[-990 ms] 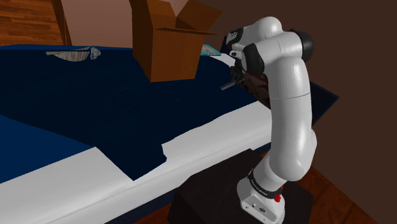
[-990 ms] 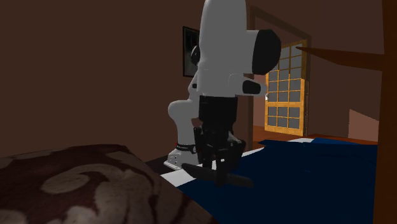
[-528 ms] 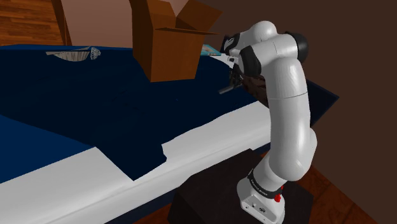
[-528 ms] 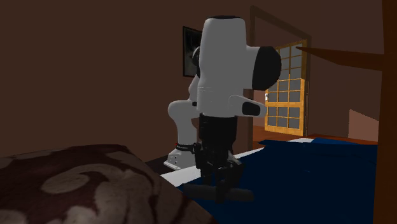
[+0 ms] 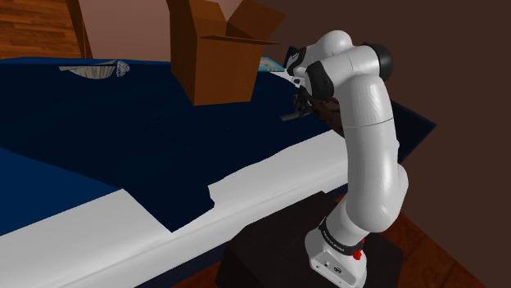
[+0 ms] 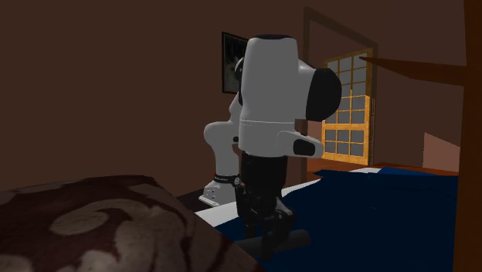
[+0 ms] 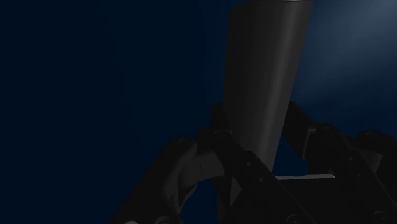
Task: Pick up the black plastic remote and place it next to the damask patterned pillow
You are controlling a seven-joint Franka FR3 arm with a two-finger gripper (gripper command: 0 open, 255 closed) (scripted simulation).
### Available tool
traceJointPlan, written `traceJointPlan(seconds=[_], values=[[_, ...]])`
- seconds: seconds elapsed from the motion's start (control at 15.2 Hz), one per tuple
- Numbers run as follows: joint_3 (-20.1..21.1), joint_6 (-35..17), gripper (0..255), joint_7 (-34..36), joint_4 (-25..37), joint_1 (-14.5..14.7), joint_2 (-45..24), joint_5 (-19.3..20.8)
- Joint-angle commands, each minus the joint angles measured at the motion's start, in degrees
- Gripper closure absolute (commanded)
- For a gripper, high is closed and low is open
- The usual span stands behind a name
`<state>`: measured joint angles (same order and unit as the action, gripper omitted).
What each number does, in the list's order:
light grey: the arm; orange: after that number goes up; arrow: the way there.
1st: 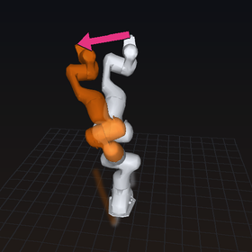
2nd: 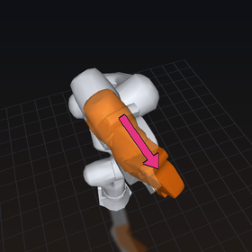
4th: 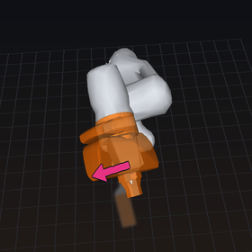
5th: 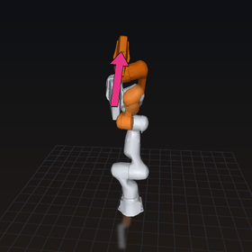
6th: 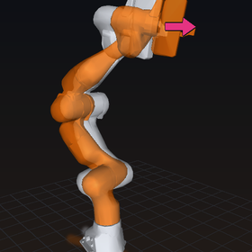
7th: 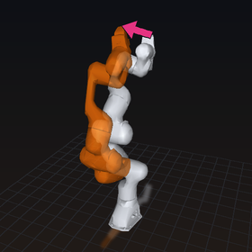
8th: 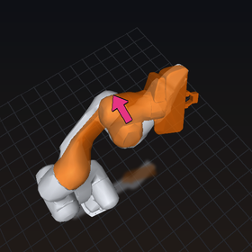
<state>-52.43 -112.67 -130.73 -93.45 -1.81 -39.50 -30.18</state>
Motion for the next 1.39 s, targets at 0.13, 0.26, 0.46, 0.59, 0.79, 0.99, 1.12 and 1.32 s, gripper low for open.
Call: traceJointPlan(seconds=[0.13,0.26,0.46,0.59,0.79,0.99,1.12,1.32], values=[[0.1,0.0,255,0.0,0.0,0.0,0.0,0.0],[0.1,0.0,0,0.0,0.0,0.0,0.0,0.0],[0.1,0.0,0,0.0,0.0,0.0,0.0,0.0],[-0.5,1.5,0,0.4,0.9,0.2,0.7,0.6],[-1.7,5.7,0,1.5,4.0,0.3,2.3,2.3],[-1.7,5.7,0,1.5,4.0,0.3,2.4,2.3],[-1.7,5.7,0,1.5,4.0,0.3,2.3,2.3],[-1.7,5.7,0,1.5,4.0,0.3,2.3,2.3]])
